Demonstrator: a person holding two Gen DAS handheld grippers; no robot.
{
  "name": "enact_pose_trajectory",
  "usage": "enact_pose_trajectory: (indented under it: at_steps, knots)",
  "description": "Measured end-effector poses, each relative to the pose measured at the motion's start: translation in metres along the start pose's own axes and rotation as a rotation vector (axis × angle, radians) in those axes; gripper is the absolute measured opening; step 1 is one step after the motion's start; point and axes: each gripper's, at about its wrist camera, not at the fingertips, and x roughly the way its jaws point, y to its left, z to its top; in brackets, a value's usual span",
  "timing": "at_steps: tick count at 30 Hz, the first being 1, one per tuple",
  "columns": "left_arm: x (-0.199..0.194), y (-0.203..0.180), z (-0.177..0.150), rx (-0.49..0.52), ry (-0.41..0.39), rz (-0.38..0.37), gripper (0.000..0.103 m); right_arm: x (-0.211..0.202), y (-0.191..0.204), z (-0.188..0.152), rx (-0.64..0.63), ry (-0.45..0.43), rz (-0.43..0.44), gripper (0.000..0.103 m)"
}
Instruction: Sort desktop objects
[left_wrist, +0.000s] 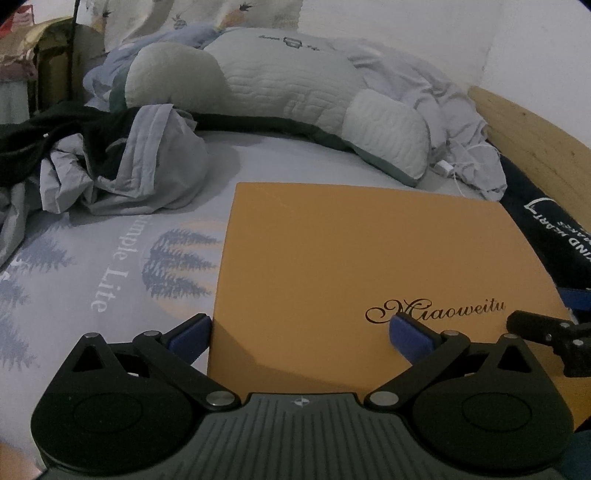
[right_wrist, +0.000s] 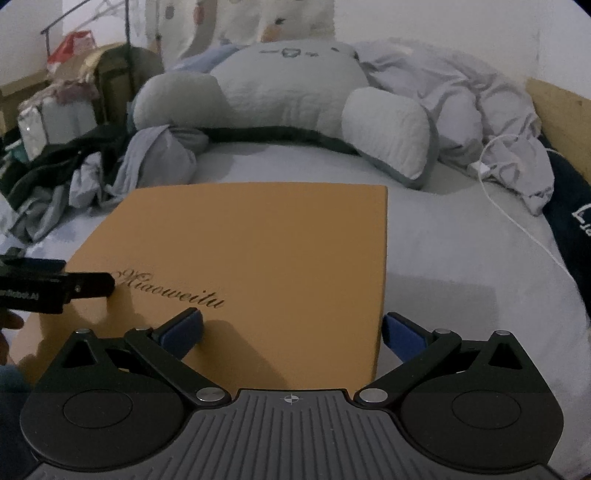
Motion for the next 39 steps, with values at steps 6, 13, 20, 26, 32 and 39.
enact_pose_trajectory:
  at_steps: [6,13,20,26,32,39]
  knots:
    - [0.004,-0.006,-0.003,0.036,-0.001,0.013,0.103,0.011,-0.015,-0.011,0.039,0.004,0.040,0.103]
    - [0.008,-0.009,-0.006,0.059,0.003,0.019,0.103,0.022,-0.013,-0.016,0.040,0.035,0.013,0.103]
    - [0.014,0.002,-0.007,0.010,0.024,-0.018,0.103,0.025,-0.002,-0.019,-0.021,-0.005,-0.035,0.103]
    - [0.014,0.001,-0.007,0.008,0.023,-0.018,0.103,0.026,0.002,-0.019,-0.023,-0.013,-0.039,0.103]
    - [0.013,0.002,-0.008,0.004,0.011,-0.020,0.103,0.026,0.003,-0.019,-0.028,-0.025,-0.042,0.103]
    - [0.000,-0.008,-0.005,0.069,-0.013,0.035,0.103,0.016,0.011,-0.018,-0.056,-0.032,-0.092,0.103]
